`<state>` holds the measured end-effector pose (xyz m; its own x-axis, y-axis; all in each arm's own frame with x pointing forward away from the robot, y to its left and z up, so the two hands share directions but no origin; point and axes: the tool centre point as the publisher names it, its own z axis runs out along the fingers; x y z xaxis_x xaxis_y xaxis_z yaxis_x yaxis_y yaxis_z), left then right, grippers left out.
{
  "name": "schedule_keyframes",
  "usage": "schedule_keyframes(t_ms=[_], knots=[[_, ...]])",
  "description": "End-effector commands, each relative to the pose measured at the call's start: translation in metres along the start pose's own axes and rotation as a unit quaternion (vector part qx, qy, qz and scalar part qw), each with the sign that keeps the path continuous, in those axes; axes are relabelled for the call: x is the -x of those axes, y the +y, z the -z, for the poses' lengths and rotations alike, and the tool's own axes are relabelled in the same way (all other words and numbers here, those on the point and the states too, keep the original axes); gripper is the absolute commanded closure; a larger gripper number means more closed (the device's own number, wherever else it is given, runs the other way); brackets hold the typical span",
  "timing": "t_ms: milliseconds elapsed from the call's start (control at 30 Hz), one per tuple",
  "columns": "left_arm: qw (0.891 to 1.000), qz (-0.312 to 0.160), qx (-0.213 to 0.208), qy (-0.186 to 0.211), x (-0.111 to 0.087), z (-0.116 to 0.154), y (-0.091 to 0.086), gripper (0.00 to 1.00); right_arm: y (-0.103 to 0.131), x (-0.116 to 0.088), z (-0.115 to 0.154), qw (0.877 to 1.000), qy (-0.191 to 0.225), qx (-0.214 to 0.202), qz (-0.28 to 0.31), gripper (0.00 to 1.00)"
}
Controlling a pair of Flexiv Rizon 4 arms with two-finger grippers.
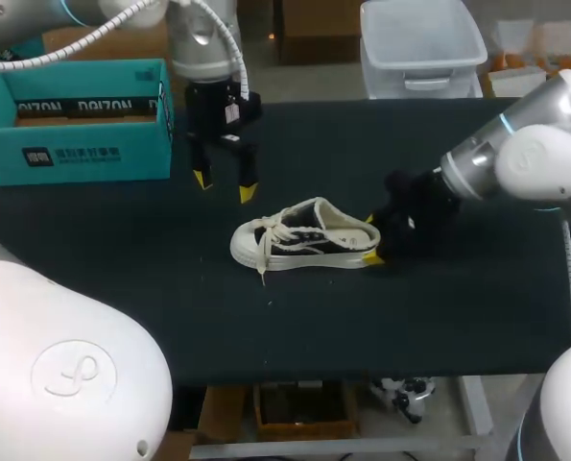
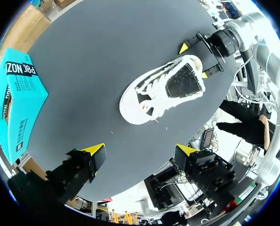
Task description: Open the shoe tongue, take the insole out of the shoe, put the insole back into the shoe, and pack the shoe into the shoebox
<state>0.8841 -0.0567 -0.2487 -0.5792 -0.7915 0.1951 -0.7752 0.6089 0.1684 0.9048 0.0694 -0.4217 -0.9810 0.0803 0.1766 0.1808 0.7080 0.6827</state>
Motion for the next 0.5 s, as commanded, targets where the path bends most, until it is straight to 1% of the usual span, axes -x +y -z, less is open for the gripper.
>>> schedule_keyframes(t_ms=[33, 133, 267, 400, 500], knots=[[1.000, 0.002, 0.002, 0.001, 0.001, -0.003, -0.003, 0.00, 0.000, 0.004, -0.005, 1.000, 0.011, 0.006, 0.001, 0.00], [1.000, 0.004, 0.002, 0.001, 0.001, -0.004, -0.003, 0.00, -0.002, 0.003, -0.009, 1.000, 0.013, 0.010, 0.001, 0.00], [1.000, 0.007, 0.001, 0.001, 0.000, -0.005, -0.004, 0.00, -0.006, 0.000, -0.016, 1.000, 0.014, 0.027, 0.000, 0.00], [1.000, 0.007, 0.002, -0.001, -0.001, -0.007, -0.005, 0.00, -0.007, 0.000, -0.018, 0.999, 0.011, 0.043, 0.004, 0.00], [1.000, 0.008, 0.004, -0.001, -0.001, -0.008, -0.005, 0.00, -0.007, -0.001, -0.015, 0.999, 0.010, 0.046, 0.006, 0.00]])
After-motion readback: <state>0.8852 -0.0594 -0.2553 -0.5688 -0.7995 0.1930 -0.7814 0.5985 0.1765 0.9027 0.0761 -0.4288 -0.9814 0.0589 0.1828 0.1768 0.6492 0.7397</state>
